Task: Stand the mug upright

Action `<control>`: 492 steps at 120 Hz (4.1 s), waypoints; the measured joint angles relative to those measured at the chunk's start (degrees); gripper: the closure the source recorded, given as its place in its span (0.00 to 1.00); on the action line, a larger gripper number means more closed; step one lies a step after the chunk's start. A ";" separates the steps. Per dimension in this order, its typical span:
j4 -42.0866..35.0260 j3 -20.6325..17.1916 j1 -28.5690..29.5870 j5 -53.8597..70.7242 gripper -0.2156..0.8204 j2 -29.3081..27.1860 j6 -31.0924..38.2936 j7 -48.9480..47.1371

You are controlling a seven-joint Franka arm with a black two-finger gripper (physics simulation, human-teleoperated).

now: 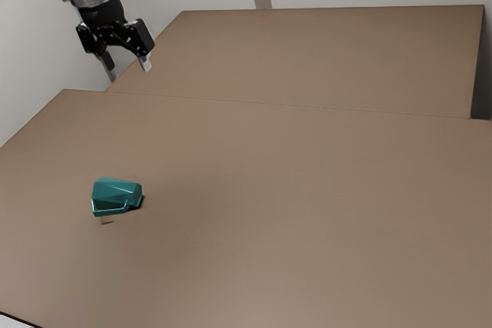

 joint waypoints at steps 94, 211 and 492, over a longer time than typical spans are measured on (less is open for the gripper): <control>-9.20 26.23 8.79 -20.97 0.21 5.42 1.83 17.82; -21.98 26.84 19.95 -52.69 0.21 26.99 7.69 42.40; -24.38 6.98 11.74 3.93 0.96 14.37 44.32 34.97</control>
